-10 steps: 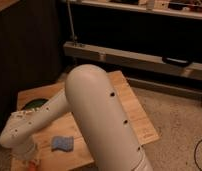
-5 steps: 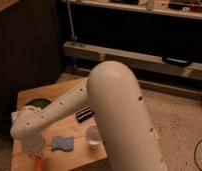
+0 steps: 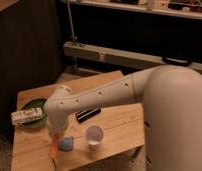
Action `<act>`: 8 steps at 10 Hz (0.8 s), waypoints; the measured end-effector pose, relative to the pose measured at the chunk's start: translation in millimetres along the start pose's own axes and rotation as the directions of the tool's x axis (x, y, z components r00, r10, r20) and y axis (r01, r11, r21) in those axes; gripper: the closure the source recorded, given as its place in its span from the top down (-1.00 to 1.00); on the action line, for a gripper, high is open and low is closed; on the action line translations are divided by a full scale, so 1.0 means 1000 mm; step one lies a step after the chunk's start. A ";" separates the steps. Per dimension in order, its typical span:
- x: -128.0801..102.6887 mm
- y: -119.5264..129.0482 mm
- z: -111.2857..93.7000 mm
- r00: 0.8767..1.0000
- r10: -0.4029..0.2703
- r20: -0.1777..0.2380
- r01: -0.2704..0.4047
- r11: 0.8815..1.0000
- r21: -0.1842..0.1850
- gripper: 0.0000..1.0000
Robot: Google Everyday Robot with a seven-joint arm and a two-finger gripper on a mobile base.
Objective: Place the pepper in the ceramic cup
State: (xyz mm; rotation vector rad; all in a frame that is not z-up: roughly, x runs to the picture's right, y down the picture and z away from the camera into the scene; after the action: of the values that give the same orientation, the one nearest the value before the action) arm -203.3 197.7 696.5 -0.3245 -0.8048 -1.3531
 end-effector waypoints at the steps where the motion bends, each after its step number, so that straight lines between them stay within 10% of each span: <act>1: 0.011 0.010 -0.018 0.999 0.032 -0.038 -0.030 0.999 0.039 -1.00; 5: 0.045 0.041 -0.082 0.981 0.105 -0.162 -0.089 0.990 0.107 -1.00; 8: 0.059 0.076 -0.107 0.968 0.097 -0.233 -0.096 0.995 0.018 -1.00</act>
State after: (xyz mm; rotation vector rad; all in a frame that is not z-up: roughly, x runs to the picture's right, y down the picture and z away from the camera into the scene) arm -95.9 102.7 679.9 -0.1919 -0.5891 -1.2695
